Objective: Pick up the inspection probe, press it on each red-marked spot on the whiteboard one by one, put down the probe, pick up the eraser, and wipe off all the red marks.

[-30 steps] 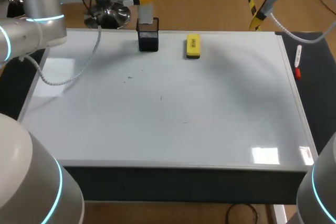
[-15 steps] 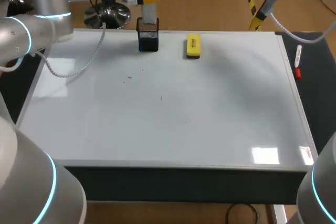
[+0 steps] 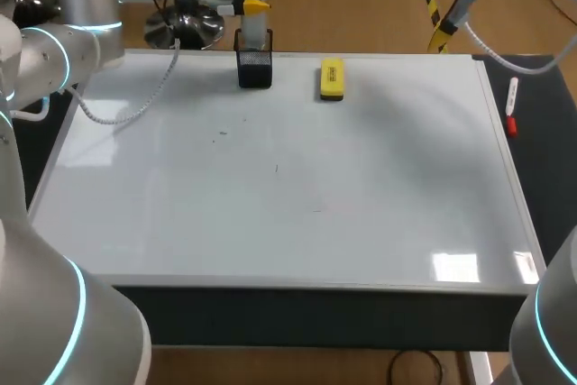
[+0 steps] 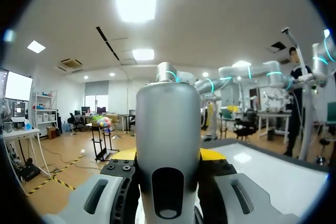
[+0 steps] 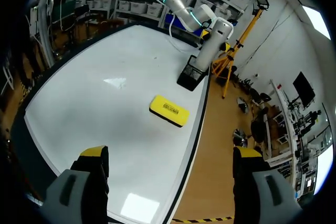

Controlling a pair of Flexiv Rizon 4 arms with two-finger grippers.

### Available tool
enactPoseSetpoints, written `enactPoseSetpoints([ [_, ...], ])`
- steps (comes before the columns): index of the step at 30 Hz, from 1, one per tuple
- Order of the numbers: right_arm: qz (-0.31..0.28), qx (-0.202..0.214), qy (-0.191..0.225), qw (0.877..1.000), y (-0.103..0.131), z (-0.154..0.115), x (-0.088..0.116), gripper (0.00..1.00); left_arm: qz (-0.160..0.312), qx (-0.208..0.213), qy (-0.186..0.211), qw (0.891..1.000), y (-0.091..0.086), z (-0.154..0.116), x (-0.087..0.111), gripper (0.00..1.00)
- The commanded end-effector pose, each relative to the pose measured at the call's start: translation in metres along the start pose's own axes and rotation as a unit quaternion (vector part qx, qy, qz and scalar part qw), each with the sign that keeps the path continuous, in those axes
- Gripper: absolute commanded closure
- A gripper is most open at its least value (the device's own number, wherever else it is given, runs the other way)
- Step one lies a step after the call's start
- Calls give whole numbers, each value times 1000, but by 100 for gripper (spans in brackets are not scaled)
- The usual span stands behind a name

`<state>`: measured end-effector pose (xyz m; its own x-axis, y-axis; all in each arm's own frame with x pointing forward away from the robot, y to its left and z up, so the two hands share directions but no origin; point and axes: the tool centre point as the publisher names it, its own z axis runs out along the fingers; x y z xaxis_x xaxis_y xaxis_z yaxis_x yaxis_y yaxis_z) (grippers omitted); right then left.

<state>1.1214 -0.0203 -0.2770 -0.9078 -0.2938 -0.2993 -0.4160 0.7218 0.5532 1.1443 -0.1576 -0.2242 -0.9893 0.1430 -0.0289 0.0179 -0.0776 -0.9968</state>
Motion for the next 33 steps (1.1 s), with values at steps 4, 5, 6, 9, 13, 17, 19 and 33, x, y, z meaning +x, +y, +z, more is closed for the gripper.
enactPoseSetpoints([
  [4, 0, 2, 2, 1000, 0, -1, 0, 0, 2, 14, 33, 999, 19, -6, 0, 100],
  [5, 0, 2, 2, 1000, 0, -1, 0, 0, 2, 14, 33, 999, 21, -6, 1, 100],
  [6, 0, 2, 2, 1000, 0, -1, 0, 0, 4, 15, 31, 999, 23, -6, 1, 100],
  [9, 0, 2, 2, 1000, 0, -1, 0, 0, 6, 17, 30, 999, 26, -7, 2, 100],
  [13, 0, 2, 2, 1000, 0, -1, 0, 0, 16, 21, 29, 999, 29, -7, 3, 100],
  [17, 0, 2, 2, 1000, 0, -1, 0, 0, 19, 24, 28, 999, 34, -7, 2, 100],
  [19, 0, 2, 2, 1000, 0, -1, 0, 0, 20, 22, 28, 999, 36, -7, 2, 100],
  [33, 0, 2, 2, 1000, 0, -1, 0, 0, 5, 17, 23, 1000, 56, -9, 0, 100],
])
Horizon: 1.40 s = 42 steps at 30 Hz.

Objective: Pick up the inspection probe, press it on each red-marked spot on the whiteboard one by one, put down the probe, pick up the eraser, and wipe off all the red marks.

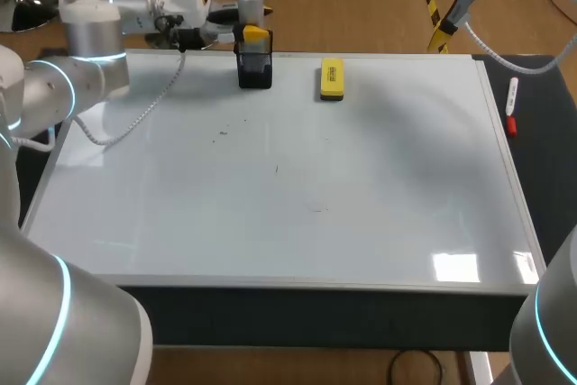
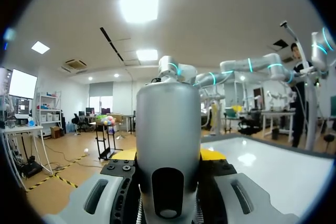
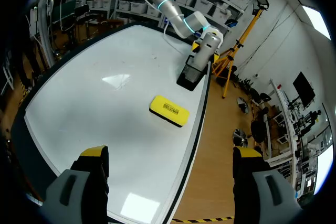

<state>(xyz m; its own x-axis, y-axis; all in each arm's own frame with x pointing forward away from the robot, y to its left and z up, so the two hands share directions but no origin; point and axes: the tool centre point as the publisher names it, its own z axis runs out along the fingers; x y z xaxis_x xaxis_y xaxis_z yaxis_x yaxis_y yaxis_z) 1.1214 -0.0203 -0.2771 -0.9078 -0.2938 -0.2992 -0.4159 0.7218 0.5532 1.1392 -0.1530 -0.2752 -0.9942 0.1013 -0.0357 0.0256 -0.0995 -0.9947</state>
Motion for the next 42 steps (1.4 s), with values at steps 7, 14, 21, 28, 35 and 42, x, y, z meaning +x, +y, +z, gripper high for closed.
enactPoseSetpoints([
  [7, 0, 2, 1, 1000, 0, -1, 0, 0, 4, 9, 39, 999, 4, -1, -6, 0],
  [14, 0, 2, 1, 1000, 0, -1, 0, 0, 9, 7, 36, 999, -6, -1, -1, 0],
  [21, 0, 2, 1, 1000, 0, -1, 0, 0, 40, 10, 10, 999, -28, -16, 9, 0],
  [28, 0, 2, 1, 1000, 0, -1, 0, 0, 61, 1, -30, 998, -45, -44, 18, 0],
  [35, 0, 2, 1, 1000, 0, -1, 0, 0, 70, -6, -61, 996, -52, -63, 28, 0],
  [42, 0, 2, 1, 1000, 0, -1, 0, 0, 68, -9, -83, 994, -51, -75, 41, 0],
])
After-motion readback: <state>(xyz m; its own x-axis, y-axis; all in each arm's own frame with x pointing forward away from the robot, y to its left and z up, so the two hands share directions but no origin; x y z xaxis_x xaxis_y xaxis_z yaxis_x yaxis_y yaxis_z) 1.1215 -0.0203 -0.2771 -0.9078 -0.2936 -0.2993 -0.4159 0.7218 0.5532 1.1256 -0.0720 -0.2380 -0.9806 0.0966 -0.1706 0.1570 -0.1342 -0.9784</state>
